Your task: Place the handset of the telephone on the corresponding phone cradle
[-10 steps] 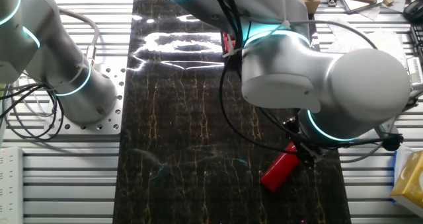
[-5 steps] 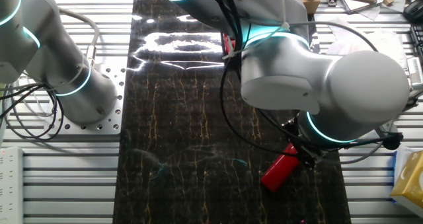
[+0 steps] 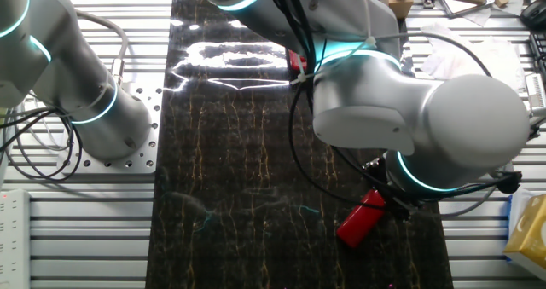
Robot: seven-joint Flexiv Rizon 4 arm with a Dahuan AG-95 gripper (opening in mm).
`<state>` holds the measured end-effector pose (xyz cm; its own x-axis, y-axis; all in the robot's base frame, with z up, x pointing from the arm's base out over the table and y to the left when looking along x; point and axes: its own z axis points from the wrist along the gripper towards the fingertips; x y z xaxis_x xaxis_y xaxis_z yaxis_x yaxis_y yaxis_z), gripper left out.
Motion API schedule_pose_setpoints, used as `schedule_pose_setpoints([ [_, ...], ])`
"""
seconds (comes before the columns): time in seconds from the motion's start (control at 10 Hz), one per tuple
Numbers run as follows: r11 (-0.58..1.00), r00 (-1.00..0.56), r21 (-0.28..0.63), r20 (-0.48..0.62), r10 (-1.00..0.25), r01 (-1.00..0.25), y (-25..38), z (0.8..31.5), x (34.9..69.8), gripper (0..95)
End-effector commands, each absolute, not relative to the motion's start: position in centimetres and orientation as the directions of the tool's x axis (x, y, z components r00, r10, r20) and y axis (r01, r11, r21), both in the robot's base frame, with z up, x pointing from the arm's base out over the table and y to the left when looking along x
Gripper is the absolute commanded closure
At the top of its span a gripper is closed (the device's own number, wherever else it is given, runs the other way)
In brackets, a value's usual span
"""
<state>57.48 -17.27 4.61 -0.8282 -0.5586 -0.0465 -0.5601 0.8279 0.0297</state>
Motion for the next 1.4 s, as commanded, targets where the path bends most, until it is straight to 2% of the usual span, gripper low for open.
schedule_pose_setpoints([
  [0.1, 0.811, -0.812, 0.032, -0.048, -0.582, -0.584, -17.3, 4.4, 57.5, 19.0],
  [0.5, 0.81, -0.81, 0.026, -0.048, -0.584, -0.586, -17.3, 3.9, 57.4, 19.0],
  [0.6, 0.811, -0.811, 0.027, -0.049, -0.583, -0.585, -17.3, 3.8, 57.4, 38.0],
  [1.4, 0.814, -0.814, 0.025, -0.053, -0.579, -0.581, -17.6, 3.3, 57.4, 38.0],
])
